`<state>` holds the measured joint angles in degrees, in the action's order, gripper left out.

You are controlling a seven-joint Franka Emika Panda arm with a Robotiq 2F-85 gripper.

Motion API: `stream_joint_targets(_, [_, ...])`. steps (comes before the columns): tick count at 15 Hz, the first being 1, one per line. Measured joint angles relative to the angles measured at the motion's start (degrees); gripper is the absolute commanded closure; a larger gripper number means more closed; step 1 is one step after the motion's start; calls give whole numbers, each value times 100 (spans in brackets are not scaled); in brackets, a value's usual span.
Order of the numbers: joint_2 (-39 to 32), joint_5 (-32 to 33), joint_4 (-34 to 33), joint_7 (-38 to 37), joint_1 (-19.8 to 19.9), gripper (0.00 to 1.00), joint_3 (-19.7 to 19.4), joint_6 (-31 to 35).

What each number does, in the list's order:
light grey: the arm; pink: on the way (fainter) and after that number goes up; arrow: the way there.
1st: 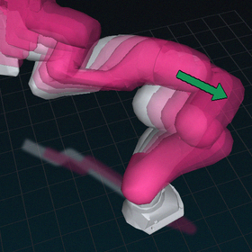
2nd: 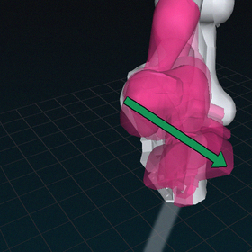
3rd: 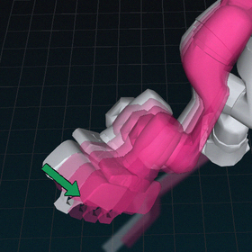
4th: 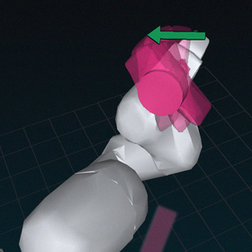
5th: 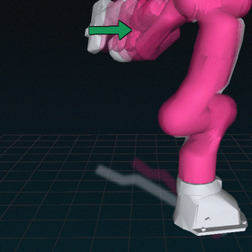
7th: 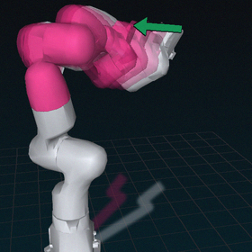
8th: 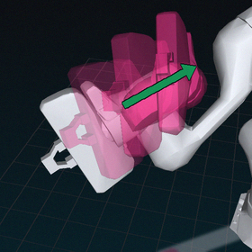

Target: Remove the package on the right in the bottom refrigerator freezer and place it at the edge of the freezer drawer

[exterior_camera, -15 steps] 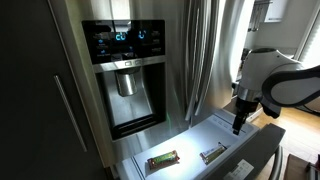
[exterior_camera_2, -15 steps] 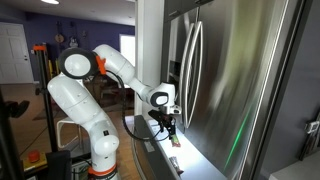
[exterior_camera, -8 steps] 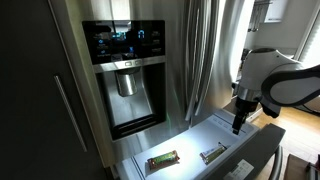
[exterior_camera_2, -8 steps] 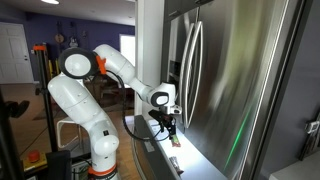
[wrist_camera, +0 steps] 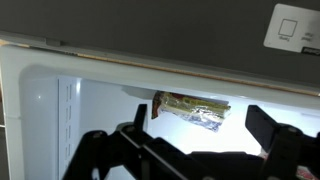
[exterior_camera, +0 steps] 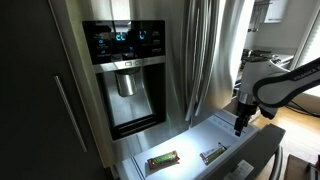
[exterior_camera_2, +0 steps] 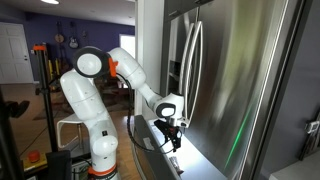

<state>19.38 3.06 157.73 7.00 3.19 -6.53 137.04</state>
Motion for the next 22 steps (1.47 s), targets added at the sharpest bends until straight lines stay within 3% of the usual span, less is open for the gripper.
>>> stream_joint_targets(5, [-845,-447,-171,653,-23,0,-207,572])
stream_joint_targets(10, [-809,-446,-189,652,-23,0,-195,572])
stream_joint_targets(16, [-1319,654,-277,858,-34,0,117,647])
stream_joint_targets(22, [-2238,1114,-661,1360,-23,0,242,1587])
